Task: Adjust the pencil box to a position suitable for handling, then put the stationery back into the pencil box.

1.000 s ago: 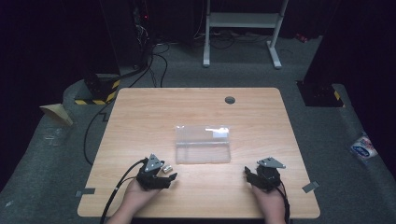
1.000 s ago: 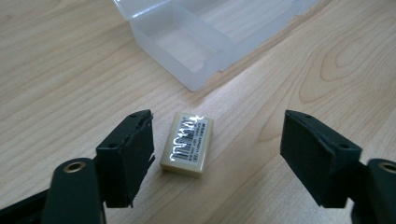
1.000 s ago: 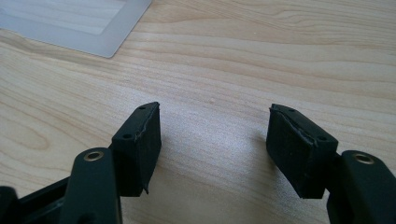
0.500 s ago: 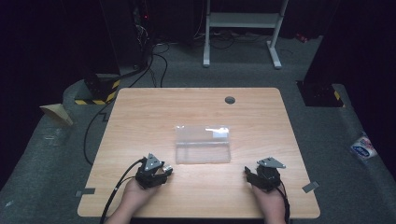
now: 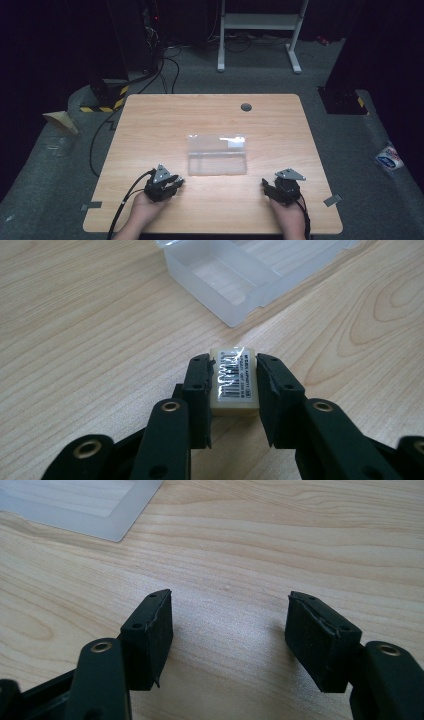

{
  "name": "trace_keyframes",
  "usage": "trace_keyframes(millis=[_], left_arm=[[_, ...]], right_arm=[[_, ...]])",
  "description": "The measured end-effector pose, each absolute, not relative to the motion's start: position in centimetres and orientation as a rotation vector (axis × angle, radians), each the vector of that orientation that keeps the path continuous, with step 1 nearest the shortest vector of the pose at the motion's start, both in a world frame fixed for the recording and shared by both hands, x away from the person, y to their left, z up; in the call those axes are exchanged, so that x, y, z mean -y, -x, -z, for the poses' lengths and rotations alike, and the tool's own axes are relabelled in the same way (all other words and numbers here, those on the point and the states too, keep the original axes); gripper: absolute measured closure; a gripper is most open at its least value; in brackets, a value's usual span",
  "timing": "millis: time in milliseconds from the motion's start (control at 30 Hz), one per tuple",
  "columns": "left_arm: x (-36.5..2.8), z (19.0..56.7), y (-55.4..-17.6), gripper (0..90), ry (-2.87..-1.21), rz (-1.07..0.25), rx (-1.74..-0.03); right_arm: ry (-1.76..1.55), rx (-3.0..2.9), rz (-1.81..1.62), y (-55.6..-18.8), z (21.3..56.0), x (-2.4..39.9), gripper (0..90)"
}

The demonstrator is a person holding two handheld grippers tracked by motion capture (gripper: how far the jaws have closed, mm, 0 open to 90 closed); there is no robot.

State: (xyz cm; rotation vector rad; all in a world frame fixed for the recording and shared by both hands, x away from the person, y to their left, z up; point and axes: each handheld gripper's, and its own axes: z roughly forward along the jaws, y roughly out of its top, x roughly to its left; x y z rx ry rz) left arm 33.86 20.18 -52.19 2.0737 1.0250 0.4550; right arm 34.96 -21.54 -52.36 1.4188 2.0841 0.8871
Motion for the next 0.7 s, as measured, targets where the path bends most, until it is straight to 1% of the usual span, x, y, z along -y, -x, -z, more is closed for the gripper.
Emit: trace_keyframes(millis=[500,700], left_arm=[[-20.5,50.8,-33.5,68.1,-2.006,-0.49,-1.007],[-20.3,50.3,-33.8,68.1,-2.001,-0.481,-1.005]], right_arm=[[-1.42,-2.085,-0.89,-35.0,52.4,21.5,35.3],[-1.424,-2.083,-0.89,-35.0,52.4,21.5,35.5]])
